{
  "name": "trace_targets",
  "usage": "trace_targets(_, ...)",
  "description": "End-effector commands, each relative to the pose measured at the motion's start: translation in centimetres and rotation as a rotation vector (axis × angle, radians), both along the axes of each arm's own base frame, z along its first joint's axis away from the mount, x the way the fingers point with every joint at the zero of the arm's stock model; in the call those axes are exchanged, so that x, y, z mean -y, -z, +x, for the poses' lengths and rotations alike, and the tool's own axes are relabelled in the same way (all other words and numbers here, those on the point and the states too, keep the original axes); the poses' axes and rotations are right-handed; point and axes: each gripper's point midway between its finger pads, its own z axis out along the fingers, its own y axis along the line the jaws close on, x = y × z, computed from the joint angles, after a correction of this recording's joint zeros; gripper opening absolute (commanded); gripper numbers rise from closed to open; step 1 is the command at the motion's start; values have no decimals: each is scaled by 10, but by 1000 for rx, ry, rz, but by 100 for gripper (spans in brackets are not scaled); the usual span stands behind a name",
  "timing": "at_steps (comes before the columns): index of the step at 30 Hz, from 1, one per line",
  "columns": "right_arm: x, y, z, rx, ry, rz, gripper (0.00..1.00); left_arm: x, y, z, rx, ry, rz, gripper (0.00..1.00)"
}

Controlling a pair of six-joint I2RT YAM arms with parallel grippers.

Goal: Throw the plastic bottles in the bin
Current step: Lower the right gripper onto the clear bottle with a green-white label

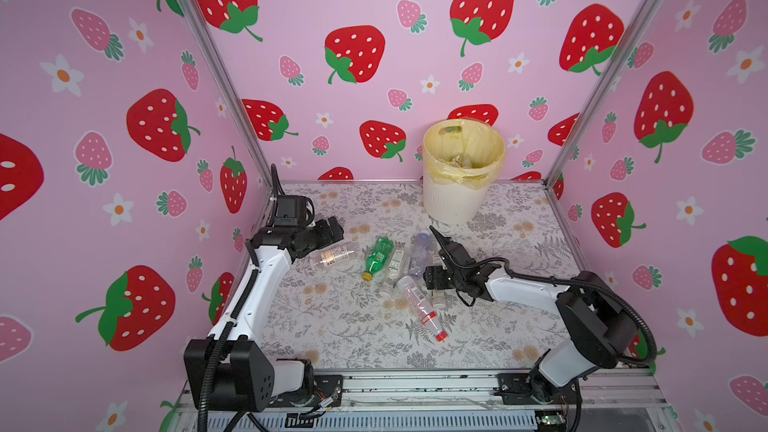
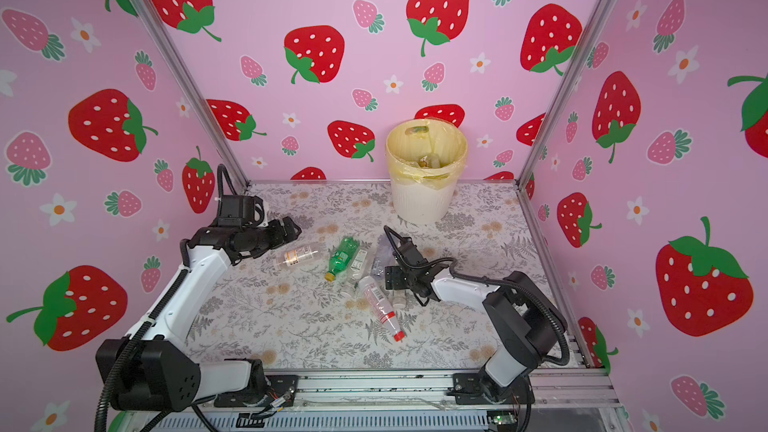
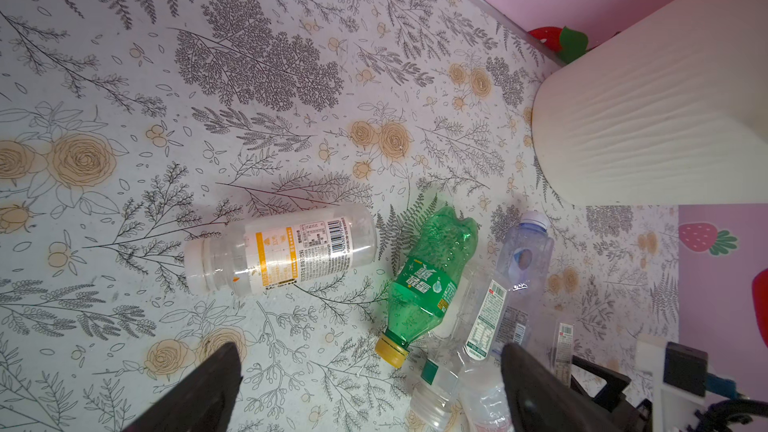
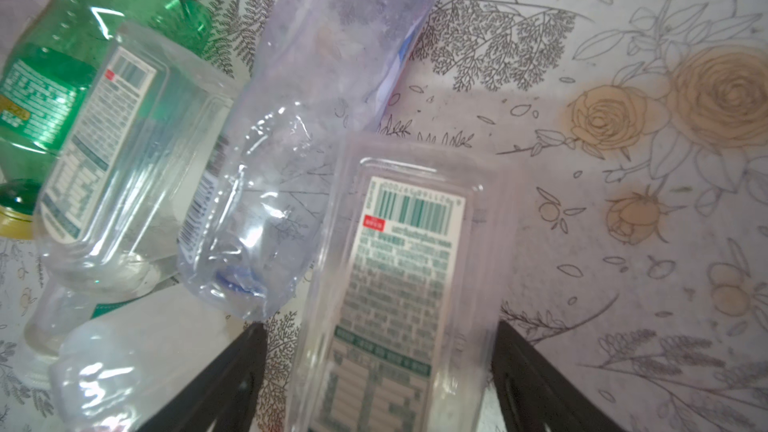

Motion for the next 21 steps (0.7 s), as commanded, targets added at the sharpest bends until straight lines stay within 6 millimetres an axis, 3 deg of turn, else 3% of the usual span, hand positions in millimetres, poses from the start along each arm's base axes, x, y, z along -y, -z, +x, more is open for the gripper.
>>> trace_targets(1,0,2,3,5,5,-41,86,0,3,-2,-9,0,-10,99)
trace_targets(8,1,9,4,-4,10,-66,81,0,2,-3,-8,-1,-8,99)
trace_targets(13,2,11,4,-5,16,-69,68,0,3,-3,-10,0,-12,99)
trace_targets(21,9,5,4,15,30,-81,64,2,2,-3,-8,5,-19,99)
